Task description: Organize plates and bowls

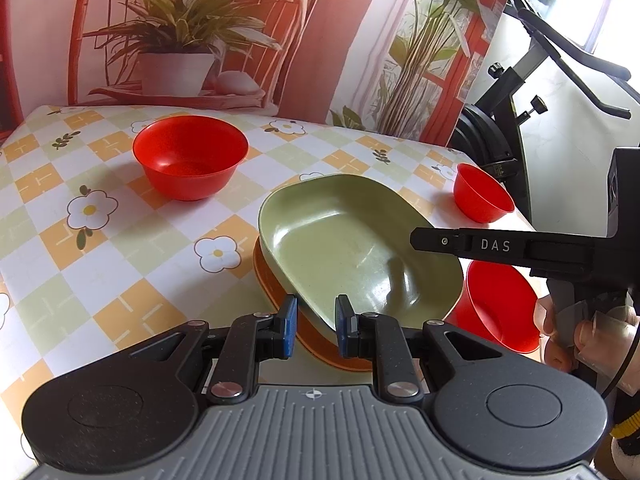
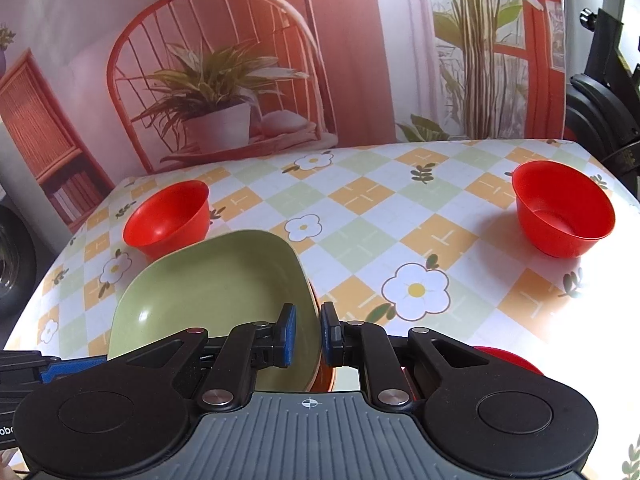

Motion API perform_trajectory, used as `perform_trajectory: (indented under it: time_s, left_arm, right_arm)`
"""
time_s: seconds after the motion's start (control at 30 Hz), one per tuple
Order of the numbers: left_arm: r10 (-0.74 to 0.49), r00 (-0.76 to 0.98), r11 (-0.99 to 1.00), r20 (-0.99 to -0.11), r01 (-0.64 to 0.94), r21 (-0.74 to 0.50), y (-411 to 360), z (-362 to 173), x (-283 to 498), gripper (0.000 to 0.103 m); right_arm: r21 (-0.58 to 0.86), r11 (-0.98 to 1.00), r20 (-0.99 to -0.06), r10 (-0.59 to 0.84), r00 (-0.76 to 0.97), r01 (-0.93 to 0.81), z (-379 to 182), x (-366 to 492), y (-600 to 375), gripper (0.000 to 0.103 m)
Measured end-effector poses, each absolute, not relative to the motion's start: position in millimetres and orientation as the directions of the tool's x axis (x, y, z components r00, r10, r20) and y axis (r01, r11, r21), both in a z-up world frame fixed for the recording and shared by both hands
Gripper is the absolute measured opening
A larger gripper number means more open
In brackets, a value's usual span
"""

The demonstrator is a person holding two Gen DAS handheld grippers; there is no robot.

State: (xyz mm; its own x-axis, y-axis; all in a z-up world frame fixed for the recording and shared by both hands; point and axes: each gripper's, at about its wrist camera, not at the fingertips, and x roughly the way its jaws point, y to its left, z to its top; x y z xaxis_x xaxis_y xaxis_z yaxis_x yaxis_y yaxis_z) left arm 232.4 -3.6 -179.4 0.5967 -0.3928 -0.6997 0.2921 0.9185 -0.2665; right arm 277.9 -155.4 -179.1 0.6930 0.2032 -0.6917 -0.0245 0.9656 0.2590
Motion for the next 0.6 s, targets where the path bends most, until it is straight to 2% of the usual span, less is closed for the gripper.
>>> perform_trajectory:
  time_s: [0.6]
  left_arm:
    - [-0.382,0.571,0.922,-0.727,0.288,-0.259,-9,-191,234,0.021]
  right_arm:
    - [0.219,0.975,-0.718,0.175,0.674,-0.019,-185,281,-149,0.014]
